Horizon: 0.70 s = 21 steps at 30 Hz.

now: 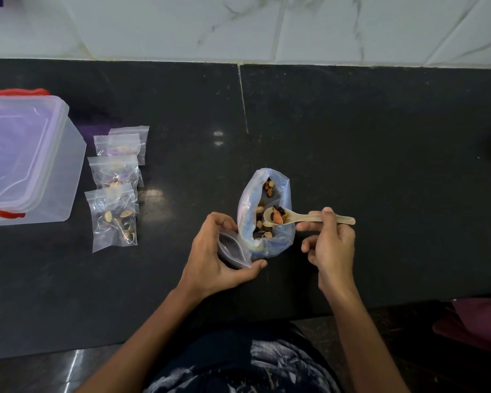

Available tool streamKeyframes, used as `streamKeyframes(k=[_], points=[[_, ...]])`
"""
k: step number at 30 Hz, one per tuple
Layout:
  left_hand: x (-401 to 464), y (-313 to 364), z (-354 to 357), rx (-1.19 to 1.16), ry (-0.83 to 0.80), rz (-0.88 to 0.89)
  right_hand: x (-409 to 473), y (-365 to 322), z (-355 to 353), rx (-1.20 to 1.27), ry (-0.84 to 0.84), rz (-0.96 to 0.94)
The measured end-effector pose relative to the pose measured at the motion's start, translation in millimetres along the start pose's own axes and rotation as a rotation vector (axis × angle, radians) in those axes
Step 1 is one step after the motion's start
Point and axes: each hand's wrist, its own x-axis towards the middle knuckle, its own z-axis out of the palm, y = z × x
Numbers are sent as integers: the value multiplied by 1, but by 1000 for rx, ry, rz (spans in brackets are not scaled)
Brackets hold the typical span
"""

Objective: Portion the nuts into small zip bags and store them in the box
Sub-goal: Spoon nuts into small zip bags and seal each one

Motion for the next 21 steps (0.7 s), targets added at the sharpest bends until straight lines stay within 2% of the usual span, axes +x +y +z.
streamKeyframes(k=[4, 10, 13, 17, 21], points=[[-2, -2, 1, -13, 48, -8, -17, -12, -4, 25, -53, -93], [-5, -1, -4, -19, 79, -13, -54, -22, 4, 14, -250, -269], [-4, 4, -4, -62, 101, -27, -68, -17, 11, -144, -306, -477], [-4, 8, -5, -139, 112, -52, -69, -7, 17, -563, -323, -864], [-4, 5, -6, -163, 115, -66, -71, -1, 20, -578, -379, -1012]])
